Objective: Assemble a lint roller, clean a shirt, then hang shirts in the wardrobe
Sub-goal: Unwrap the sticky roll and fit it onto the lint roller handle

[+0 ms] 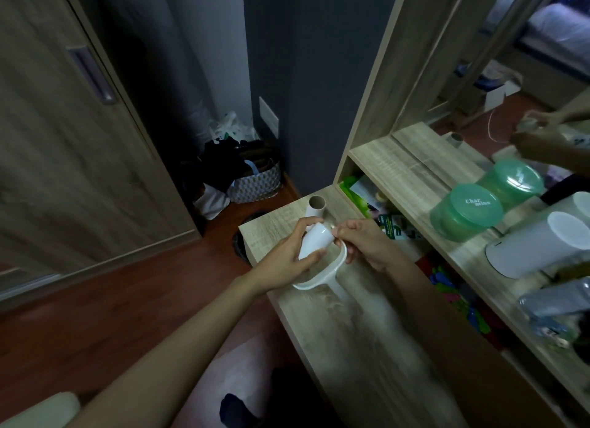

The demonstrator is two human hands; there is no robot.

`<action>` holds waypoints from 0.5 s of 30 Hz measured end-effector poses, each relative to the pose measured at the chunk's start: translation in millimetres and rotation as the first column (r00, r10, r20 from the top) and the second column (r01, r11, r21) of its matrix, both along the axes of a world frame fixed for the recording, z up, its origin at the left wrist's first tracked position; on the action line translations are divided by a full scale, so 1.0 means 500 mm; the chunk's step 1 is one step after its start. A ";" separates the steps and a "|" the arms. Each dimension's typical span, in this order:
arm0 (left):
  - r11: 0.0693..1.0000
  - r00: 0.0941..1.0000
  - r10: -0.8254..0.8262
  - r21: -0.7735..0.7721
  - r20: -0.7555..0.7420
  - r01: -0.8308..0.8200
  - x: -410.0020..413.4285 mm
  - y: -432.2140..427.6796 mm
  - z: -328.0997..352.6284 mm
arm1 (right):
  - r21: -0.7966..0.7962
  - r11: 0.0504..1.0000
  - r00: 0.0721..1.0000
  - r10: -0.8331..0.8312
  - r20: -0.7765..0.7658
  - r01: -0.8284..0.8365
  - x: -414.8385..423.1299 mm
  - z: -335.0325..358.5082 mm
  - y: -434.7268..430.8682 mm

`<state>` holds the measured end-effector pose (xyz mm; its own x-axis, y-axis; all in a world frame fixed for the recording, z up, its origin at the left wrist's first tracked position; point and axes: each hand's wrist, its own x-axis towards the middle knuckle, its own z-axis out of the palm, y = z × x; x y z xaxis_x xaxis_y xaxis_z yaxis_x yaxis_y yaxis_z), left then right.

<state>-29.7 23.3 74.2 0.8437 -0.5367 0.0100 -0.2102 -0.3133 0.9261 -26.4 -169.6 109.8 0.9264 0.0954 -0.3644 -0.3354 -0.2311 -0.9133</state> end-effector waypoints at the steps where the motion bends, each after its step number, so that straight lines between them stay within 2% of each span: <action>1: 1.000 1.000 -0.009 -0.004 0.001 0.009 -0.001 0.000 0.001 | -0.001 1.000 1.000 0.024 -0.003 -0.024 -0.001 0.001 -0.003; 4: 1.000 1.000 -0.020 -0.008 -0.010 0.020 -0.004 0.000 0.003 | 0.004 0.997 0.997 0.080 0.011 -0.080 -0.003 0.002 -0.015; 11: 1.000 0.999 -0.009 -0.011 -0.049 0.008 -0.008 -0.002 -0.002 | 0.005 0.996 0.994 0.085 0.070 -0.085 -0.003 -0.004 -0.022; 15: 1.000 0.999 -0.007 0.004 -0.033 0.007 -0.009 0.002 -0.004 | 0.023 0.978 0.978 0.207 0.002 -0.207 -0.001 0.003 -0.034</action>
<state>-34.1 24.4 72.1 0.8396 -0.5427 -0.0206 -0.1814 -0.3160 0.9312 -26.9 -186.8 111.0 0.8856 0.2931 -0.3602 -0.2830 -0.2744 -0.9190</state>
